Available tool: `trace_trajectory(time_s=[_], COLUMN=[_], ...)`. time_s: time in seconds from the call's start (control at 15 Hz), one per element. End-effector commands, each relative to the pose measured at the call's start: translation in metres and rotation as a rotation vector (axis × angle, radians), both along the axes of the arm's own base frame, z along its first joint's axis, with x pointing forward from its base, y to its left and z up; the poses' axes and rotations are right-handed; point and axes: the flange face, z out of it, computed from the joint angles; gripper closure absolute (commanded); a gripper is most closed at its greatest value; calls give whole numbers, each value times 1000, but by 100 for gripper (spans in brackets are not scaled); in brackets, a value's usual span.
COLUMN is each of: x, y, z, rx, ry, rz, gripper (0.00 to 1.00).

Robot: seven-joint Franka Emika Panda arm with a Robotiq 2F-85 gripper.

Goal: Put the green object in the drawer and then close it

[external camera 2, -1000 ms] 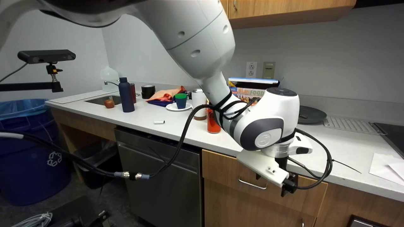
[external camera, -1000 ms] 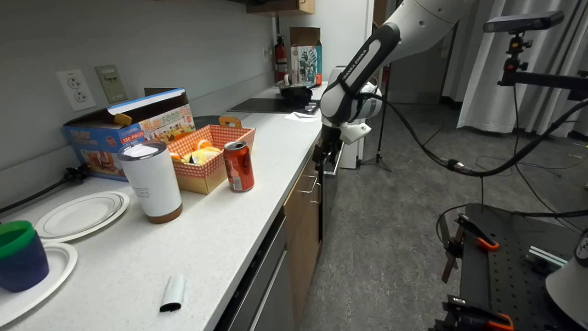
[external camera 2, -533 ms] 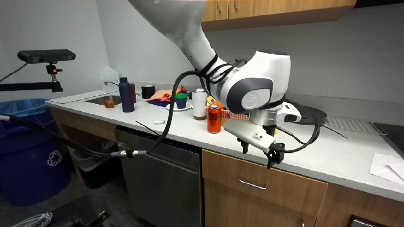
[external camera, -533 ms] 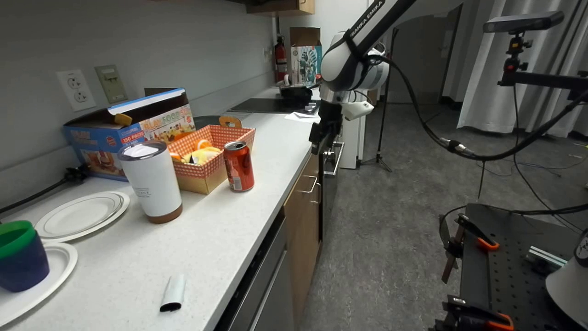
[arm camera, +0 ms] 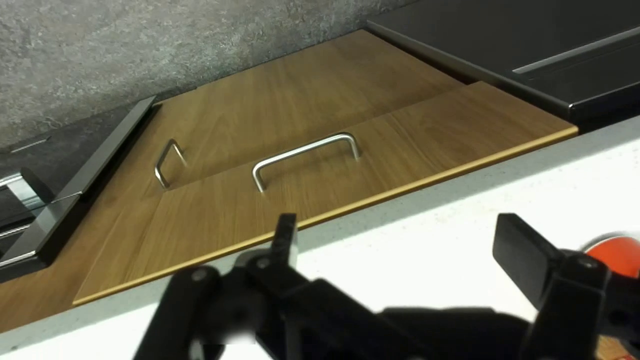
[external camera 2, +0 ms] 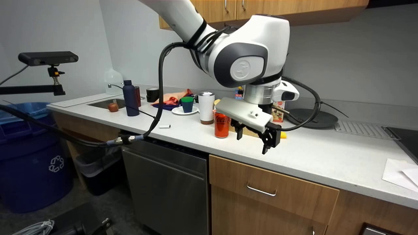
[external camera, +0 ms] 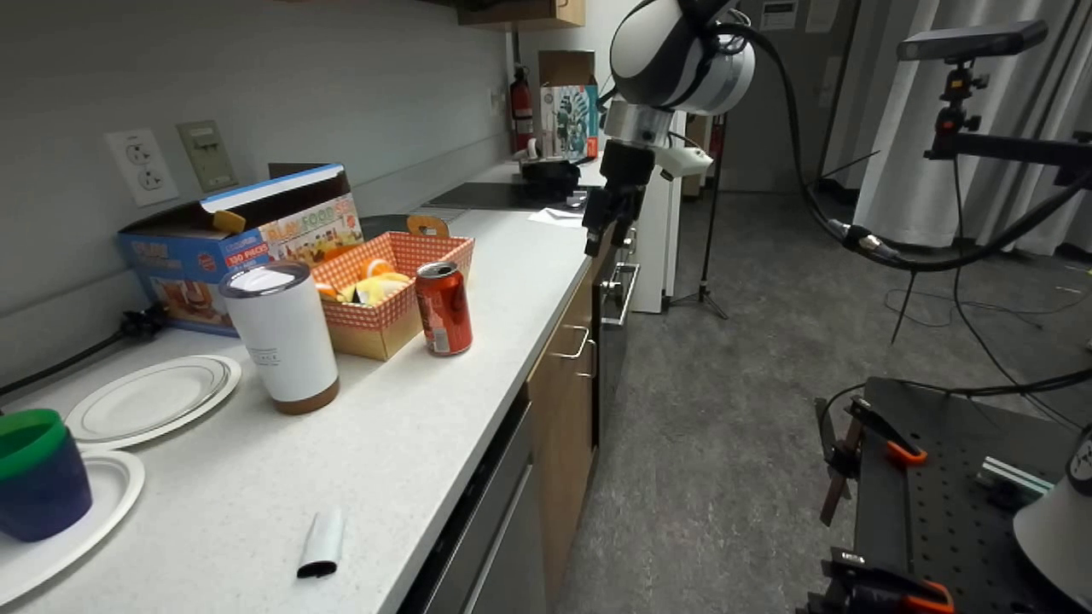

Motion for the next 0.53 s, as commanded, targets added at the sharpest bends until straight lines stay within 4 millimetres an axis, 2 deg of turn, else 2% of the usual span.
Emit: trace_trajectory(time_s=[0.0, 0.2, 0.27, 0.47], x=[-26, -41, -23, -33], y=[-1, -10, -9, -15], z=[22, 34, 21, 29], rx=[27, 36, 13, 14], ry=[-14, -14, -5, -7], rz=[36, 58, 34, 39], gripper=[0, 0, 0, 0])
